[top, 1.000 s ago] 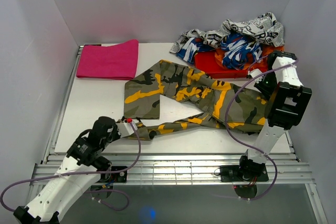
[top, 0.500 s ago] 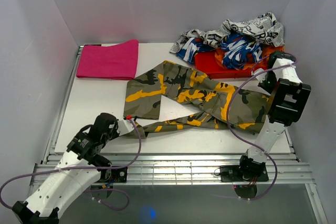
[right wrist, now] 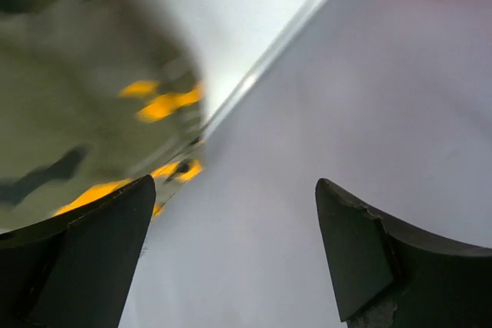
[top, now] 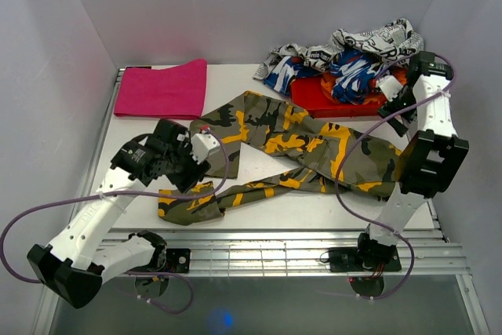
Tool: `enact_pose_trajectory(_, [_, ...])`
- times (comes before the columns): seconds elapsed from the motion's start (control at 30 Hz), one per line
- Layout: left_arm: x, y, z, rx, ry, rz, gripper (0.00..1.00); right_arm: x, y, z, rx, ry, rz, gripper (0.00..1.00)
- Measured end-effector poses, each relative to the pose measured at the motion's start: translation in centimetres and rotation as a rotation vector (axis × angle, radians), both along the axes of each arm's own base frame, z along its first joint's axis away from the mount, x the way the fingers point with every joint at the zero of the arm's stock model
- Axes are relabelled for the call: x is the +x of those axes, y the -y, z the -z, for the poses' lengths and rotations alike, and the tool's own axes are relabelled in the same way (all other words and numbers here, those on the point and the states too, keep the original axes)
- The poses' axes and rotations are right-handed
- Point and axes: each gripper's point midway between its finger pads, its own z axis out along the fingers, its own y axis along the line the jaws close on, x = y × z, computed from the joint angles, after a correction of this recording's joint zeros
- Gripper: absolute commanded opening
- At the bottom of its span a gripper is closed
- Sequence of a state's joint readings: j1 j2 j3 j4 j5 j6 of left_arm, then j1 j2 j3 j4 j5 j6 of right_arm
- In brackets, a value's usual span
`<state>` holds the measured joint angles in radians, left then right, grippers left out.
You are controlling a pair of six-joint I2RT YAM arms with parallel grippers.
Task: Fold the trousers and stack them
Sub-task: Flatten the trousers out
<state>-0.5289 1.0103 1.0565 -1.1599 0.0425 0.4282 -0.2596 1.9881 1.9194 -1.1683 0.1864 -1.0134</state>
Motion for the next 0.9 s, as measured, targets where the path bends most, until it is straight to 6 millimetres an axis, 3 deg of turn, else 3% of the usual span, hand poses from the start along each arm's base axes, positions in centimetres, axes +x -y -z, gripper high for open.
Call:
enact_pose_trajectory(0.1, [1.2, 2.1, -2.4, -0.115, -0.008, -0.033, 0.69, -3.9, -3.9, -1.6, 0.057, -0.013, -0.081, 0.9])
enact_pose_trajectory(0.2, [3.1, 3.2, -2.4, -0.166, -0.075, -0.11, 0.69, -7.2, -8.9, -2.1, 0.136, -0.03, -0.192, 0.88])
enact_pose_trajectory(0.33, [7.2, 4.5, 0.9, -0.155, -0.205, -0.227, 0.73, -10.6, -14.0, 0.9, 0.236, -0.143, -0.303, 0.88])
enact_pose_trajectory(0.47, [10.4, 5.1, 6.2, -0.102, -0.314, -0.312, 0.73, -14.1, -17.4, 4.8, 0.282, -0.312, -0.372, 0.88])
enact_pose_trajectory(0.6, [11.7, 4.9, 10.1, -0.057, -0.375, -0.367, 0.74, -16.2, -18.9, 6.6, 0.277, -0.391, -0.399, 0.89])
enact_pose_trajectory(0.77, [13.3, 5.0, 12.2, -0.044, -0.36, -0.382, 0.74, -16.3, -18.4, 8.4, 0.22, -0.383, -0.361, 0.85])
enact_pose_trajectory(0.9, [14.4, 4.7, 14.0, -0.015, -0.336, -0.38, 0.75, -15.7, -17.5, 9.6, 0.15, -0.354, -0.328, 0.59])
